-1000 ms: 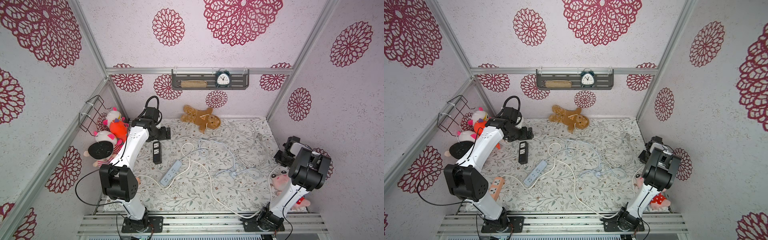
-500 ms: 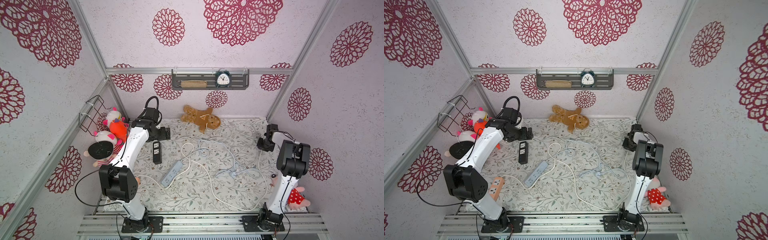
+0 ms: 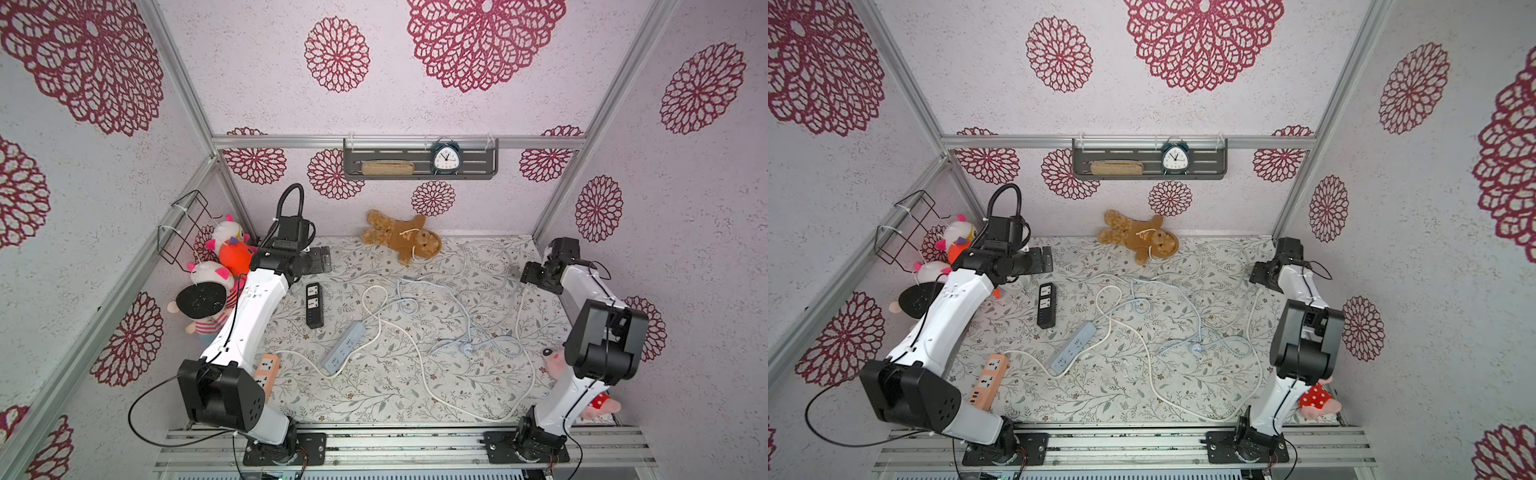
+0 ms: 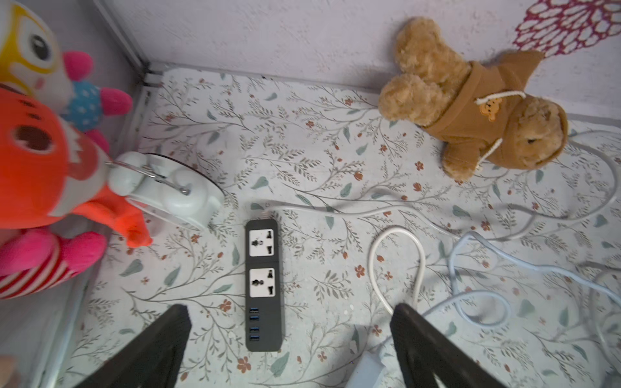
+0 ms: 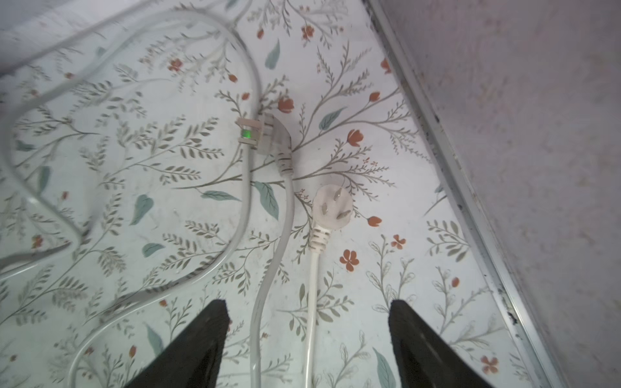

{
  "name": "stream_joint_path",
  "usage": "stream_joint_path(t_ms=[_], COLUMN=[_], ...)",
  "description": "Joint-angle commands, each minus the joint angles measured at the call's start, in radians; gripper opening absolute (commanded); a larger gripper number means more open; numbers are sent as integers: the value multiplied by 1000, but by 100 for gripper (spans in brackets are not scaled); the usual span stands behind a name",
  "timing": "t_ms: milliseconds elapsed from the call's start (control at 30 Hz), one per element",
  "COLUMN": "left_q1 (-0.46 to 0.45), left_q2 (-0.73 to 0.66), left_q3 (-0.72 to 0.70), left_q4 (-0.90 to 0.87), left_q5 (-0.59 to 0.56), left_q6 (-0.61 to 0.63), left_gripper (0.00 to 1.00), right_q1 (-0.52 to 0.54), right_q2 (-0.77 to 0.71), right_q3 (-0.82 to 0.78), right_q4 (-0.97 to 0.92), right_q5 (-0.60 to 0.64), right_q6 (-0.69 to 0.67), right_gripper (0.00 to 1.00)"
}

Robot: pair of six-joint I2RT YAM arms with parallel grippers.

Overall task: Unwrap the cord wrapped around the power strip
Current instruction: Adjust the power cord at the center of the board, then reset both arms

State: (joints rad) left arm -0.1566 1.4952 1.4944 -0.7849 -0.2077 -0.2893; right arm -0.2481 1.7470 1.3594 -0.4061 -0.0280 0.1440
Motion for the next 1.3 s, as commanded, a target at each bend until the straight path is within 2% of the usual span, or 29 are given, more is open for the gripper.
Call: stream_joint_path(t_ms=[0, 133, 200, 333, 533, 733, 933, 1100, 1200, 1267], left_q1=[16, 28, 44, 86, 95, 121, 161, 191, 199, 208], left_q2=[-87, -185, -216, -222, -165, -130, -102, -38, 33, 4], left_q3=[-121, -349, -470, -682, -877, -981, -1057, -1050, -1049, -1048], left_q4=[142, 350, 477, 761, 1111, 1312, 1475, 1536, 1632, 1569], left_q5=[-183, -360, -411, -426, -400, -340, -291, -229, -206, -199], left_q6=[34, 52, 49, 73, 169, 177, 187, 183, 191, 159], left_gripper=[97, 97, 97, 97, 97, 97, 97, 97, 97, 97], right_q1=[0, 10, 12, 31, 74, 87, 105, 193, 229, 243], right_q2=[-147, -328, -386, -418, -414, -379, -345, -349, -323, -320], right_q3=[-163, -479, -595, -758, -951, -1019, -978, -984, -951, -947], right_q4=[255, 616, 706, 805, 1031, 1235, 1195, 1204, 1167, 1163], right_q5=[-22, 15, 36, 27, 87, 120, 102, 163, 187, 182], right_q6=[-8, -51, -35, -30, -55, -69, -97, -176, -208, -178], right_gripper=[99, 99, 99, 99, 99, 99, 99, 99, 99, 99])
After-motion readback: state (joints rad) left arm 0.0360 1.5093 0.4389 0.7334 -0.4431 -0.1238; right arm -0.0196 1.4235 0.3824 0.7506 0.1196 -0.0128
